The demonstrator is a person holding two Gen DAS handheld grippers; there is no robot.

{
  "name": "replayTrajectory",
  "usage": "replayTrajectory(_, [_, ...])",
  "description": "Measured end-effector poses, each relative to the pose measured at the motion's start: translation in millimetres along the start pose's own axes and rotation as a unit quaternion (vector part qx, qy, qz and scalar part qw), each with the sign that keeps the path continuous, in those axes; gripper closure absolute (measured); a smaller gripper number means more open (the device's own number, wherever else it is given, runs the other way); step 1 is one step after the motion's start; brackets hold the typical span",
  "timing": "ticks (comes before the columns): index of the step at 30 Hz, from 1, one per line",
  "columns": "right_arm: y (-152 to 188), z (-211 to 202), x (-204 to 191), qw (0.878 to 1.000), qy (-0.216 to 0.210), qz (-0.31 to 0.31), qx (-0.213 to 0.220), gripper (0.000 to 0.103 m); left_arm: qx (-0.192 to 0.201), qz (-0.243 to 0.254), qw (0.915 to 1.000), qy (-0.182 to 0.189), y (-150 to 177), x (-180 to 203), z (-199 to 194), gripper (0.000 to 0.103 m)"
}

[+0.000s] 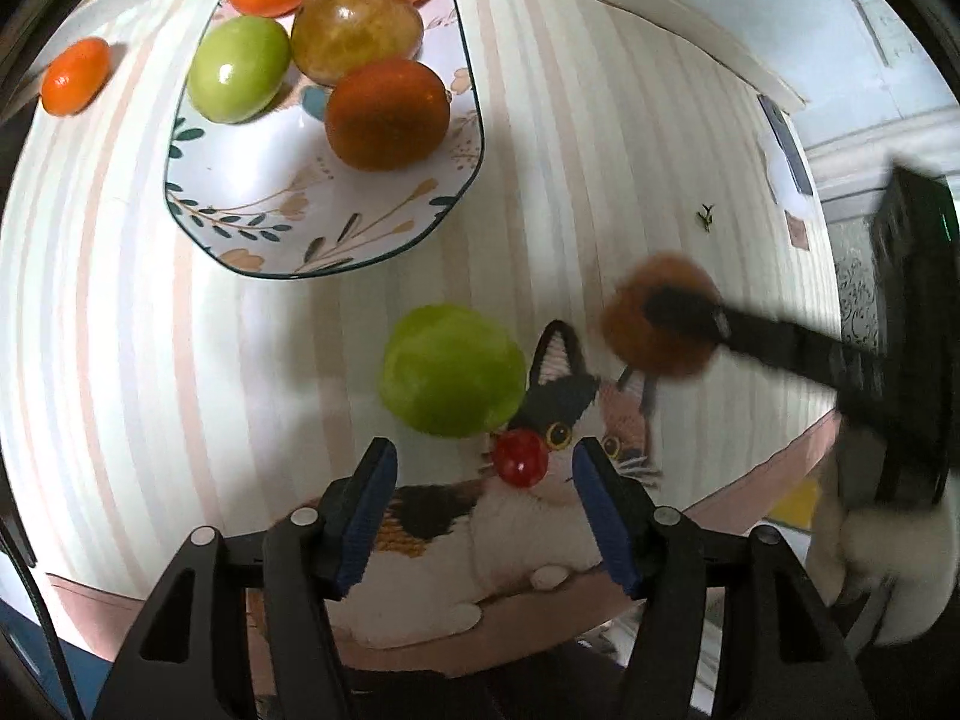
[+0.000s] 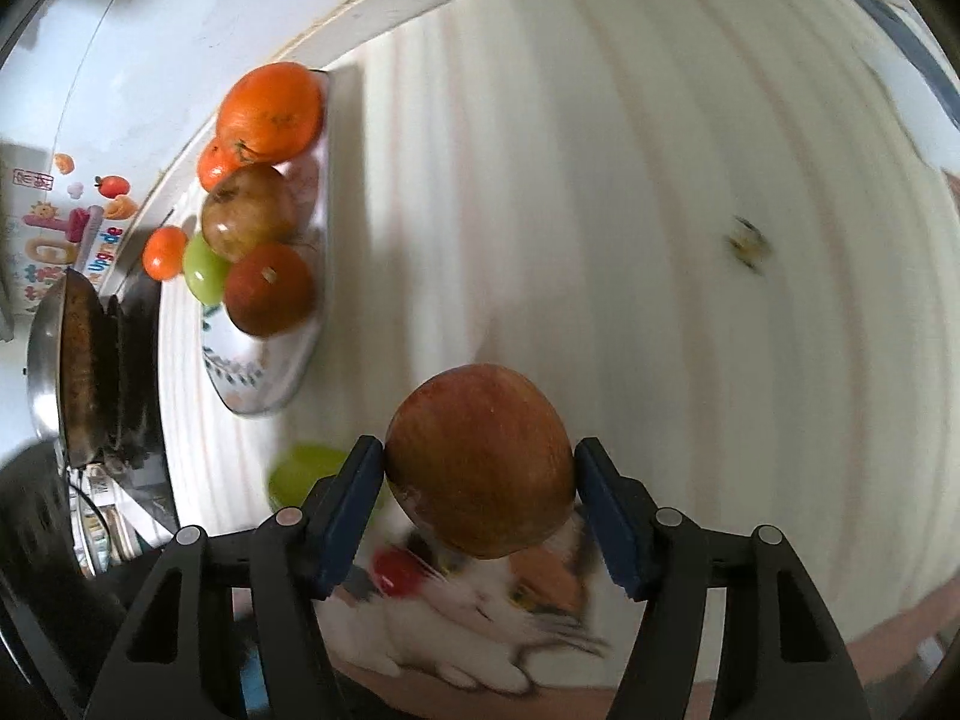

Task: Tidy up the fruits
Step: 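Grasp a green apple with the left tool while the right tool grasps a red apple, then carry both apples over the floral plate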

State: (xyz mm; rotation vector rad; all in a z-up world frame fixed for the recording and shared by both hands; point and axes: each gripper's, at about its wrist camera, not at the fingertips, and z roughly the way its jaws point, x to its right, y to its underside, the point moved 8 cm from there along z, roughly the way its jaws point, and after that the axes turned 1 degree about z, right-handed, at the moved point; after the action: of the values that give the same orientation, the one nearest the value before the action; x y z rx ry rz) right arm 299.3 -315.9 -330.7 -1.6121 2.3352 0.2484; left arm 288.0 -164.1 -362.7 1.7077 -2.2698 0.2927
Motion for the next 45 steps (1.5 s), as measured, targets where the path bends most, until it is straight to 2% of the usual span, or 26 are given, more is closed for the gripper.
replayTrajectory(2, [8.1, -3.2, 8.7, 1.0, -0.001, 0.006, 0.001, 0.035, -0.008, -0.017, 0.9998, 0.001, -12.8, 1.7, 10.4, 0.042])
replayTrajectory(3, [12.7, -3.8, 10.7, 1.0, 0.0, 0.008, 0.002, 0.035, -0.008, -0.025, 0.9996, -0.005, -14.5, 0.1, 13.2, 0.034])
replayTrajectory(4, [16.1, -3.8, 13.8, 1.0, 0.0, 0.01, 0.003, 0.035, -0.005, -0.031, 0.9994, -0.015, -20.0, -1.2, 12.5, 0.031])
replayTrajectory(7, [23.2, 1.7, 20.5, 1.0, -0.011, 0.028, -0.001, 0.035, 0.0, -0.036, 0.9986, -0.039, -30.7, -9.6, 17.8, 0.031])
replayTrajectory(9, [23.0, 1.2, 19.2, 1.0, -0.007, 0.025, 0.005, 0.035, -0.015, -0.042, 0.9981, -0.043, -31.1, -13.9, 28.1, 0.031])
replayTrajectory(11, [22.8, 2.3, 16.9, 1.0, -0.009, 0.025, 0.004, 0.035, -0.027, -0.029, 0.9973, -0.062, -28.2, -14.5, 34.8, 0.031])
replayTrajectory(12, [22.8, 2.6, 16.4, 1.0, -0.01, 0.025, 0.004, 0.035, -0.026, -0.024, 0.9971, -0.068, -27.2, -14.4, 36.7, 0.034])
replayTrajectory(14, [22.6, 2.2, 15.2, 1.0, -0.005, 0.02, 0.005, 0.035, -0.029, -0.014, 0.9962, -0.081, -20.7, -15.4, 40.3, 0.045])
replayTrajectory(17, [21.3, 3.2, 13.2, 1.0, -0.001, 0.016, 0.005, 0.035, -0.016, 0.001, 0.9954, -0.095, -16.7, -16.0, 36.5, 0.05])
replayTrajectory(21, [19.4, 4.0, 9.9, 1.0, 0.008, 0.009, 0.006, 0.034, -0.018, -0.01, 0.996, -0.087, -11.8, -19.1, 35.7, 0.05])
replayTrajectory(23, [18.7, 4.4, 8.9, 1.0, 0.011, 0.007, 0.004, 0.034, -0.011, -0.028, 0.9974, -0.066, -11.3, -19.0, 33.8, 0.05])
replayTrajectory(26, [18.5, 5.7, 8.8, 1.0, 0.008, 0.009, 0.003, 0.034, -0.025, -0.048, 0.9983, -0.019, -7.5, -26.2, 26.7, 0.05])
replayTrajectory(28, [17.9, 6.4, 9.2, 1.0, 0.006, 0.013, 0.003, 0.034, -0.027, -0.05, 0.9984, -0.006, -4.7, -28.2, 20.5, 0.049])
replayTrajectory(34, [15.5, 7.7, 7.8, 1.0, 0.011, 0.007, 0.003, 0.034, -0.04, -0.034, 0.9981, -0.031, 1.9, -32.0, 28.8, 0.048])
replayTrajectory(39, [14.2, 8.0, 6.2, 1.0, 0.014, 0.002, 0.002, 0.034, -0.034, -0.025, 0.9981, -0.045, -3.6, -29.0, 30.7, 0.048])
replayTrajectory(45, [14.0, 8.3, 9.2, 1.0, 0.004, 0.012, -0.001, 0.034, -0.022, -0.055, 0.9982, -0.006, -8.5, -20.1, 18.4, 0.048])
